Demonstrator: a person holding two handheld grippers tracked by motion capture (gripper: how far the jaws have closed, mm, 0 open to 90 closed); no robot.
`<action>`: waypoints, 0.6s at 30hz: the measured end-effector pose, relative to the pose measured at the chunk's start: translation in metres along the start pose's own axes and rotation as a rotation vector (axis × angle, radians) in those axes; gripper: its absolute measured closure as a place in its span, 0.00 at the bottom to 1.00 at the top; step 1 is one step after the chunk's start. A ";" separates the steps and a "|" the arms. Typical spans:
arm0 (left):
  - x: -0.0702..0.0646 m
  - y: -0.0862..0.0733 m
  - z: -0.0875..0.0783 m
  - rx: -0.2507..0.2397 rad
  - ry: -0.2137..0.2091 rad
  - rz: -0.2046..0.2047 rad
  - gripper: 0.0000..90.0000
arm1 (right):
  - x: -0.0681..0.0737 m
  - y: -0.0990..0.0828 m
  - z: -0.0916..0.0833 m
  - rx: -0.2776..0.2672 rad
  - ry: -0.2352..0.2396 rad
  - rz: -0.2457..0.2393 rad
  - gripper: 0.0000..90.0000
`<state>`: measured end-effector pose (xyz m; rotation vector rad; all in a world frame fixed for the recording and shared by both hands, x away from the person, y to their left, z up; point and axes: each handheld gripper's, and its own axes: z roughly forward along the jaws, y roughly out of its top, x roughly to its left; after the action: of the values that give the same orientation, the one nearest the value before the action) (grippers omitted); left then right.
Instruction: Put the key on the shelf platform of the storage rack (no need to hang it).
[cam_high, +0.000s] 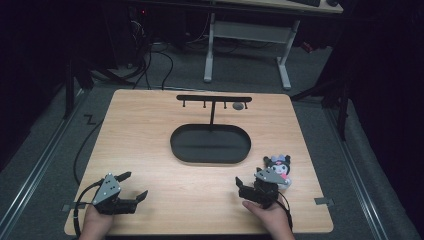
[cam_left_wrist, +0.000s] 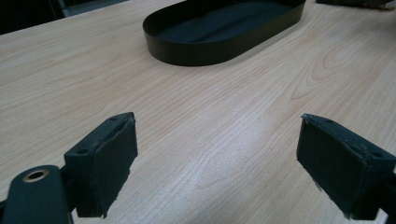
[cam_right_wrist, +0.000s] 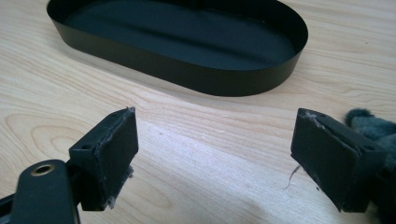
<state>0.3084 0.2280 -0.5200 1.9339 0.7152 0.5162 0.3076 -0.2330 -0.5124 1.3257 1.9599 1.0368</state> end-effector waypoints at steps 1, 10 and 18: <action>0.000 0.000 0.000 0.001 0.000 0.001 0.14 | 0.001 0.000 -0.001 0.005 -0.009 -0.014 0.17; -0.002 0.002 0.002 0.004 -0.001 0.020 0.15 | 0.003 0.003 -0.003 0.052 -0.005 -0.051 0.16; -0.006 0.004 0.005 0.012 0.004 0.040 0.15 | 0.003 -0.001 0.001 0.108 0.020 -0.054 0.17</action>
<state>0.3080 0.2189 -0.5195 1.9625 0.6847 0.5413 0.3068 -0.2298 -0.5135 1.3166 2.0808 0.9338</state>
